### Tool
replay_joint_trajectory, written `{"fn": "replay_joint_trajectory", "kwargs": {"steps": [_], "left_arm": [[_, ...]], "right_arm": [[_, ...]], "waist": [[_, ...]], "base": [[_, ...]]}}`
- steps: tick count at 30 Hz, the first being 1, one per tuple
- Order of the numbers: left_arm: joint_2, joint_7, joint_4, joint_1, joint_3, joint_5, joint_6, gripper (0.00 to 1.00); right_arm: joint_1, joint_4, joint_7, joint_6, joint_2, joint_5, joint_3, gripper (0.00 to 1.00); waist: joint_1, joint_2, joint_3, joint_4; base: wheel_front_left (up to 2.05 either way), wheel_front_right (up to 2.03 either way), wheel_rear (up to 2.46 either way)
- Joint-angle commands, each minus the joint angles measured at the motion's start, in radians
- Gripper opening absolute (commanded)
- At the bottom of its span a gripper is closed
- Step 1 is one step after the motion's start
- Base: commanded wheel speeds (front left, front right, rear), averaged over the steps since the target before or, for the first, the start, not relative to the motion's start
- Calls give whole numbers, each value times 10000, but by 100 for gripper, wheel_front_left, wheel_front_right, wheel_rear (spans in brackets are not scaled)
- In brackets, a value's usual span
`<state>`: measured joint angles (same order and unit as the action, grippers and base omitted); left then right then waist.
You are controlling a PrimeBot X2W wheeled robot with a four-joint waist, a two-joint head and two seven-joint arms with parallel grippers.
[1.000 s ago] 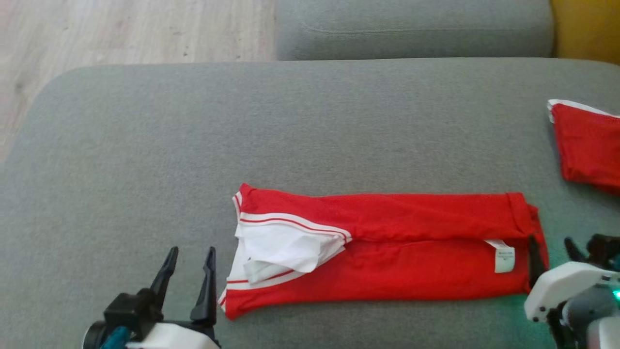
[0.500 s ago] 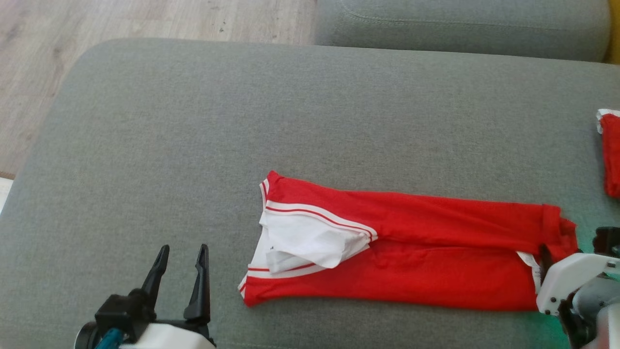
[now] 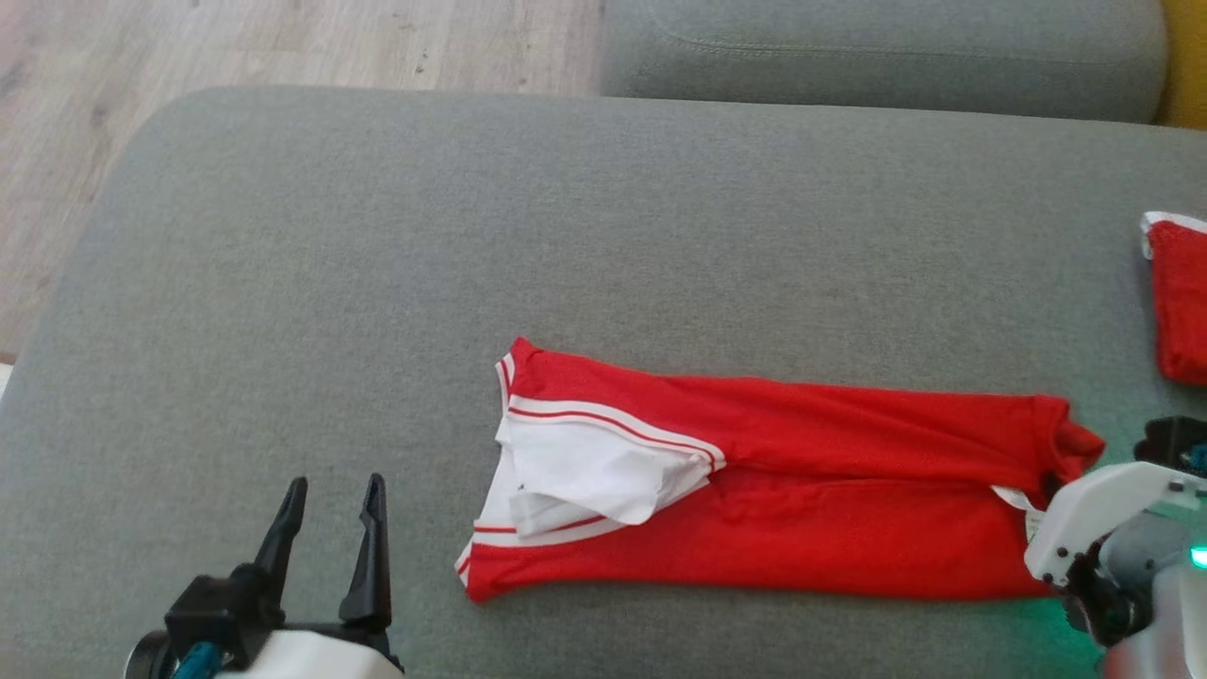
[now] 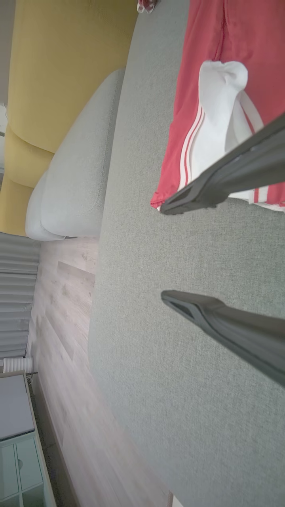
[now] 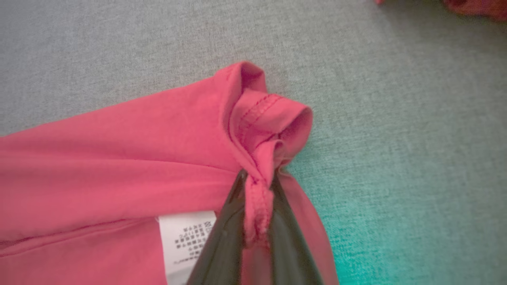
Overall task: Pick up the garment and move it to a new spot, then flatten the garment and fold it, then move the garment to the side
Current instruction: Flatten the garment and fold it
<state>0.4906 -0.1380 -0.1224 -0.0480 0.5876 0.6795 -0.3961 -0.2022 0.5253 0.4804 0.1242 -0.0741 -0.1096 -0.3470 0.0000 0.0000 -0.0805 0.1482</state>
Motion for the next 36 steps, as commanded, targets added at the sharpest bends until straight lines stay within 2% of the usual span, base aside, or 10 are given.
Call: {"fn": "replay_joint_trajectory", "kwargs": {"steps": [1,9,19,27,36], "left_arm": [[257,-120,-328,302,-420,12,-58,100],[240,-123,-275,159,-334,65,-69,100],[162,-123,-391,59,-183,45,-135,100],[53,-153,-298,80,-91,63,-120,100],[-8,-187,-150,184,-43,105,-41,100]], "right_arm": [[-144,-29,127,65,-53,-33,327,0],[-273,-865,-328,65,-643,-390,652,0],[502,-3143,538,65,-1577,-687,269,0],[878,-4553,1151,65,-884,-1319,1041,0],[1138,-6036,1516,65,-18,-2509,3152,0]], "waist": [[0,0,45,-94],[0,0,458,-693],[0,0,694,-1362],[0,0,738,-1588],[0,0,878,-1528]], "base": [[0,0,0],[0,0,0],[0,0,0],[0,0,0],[0,0,0]]}}
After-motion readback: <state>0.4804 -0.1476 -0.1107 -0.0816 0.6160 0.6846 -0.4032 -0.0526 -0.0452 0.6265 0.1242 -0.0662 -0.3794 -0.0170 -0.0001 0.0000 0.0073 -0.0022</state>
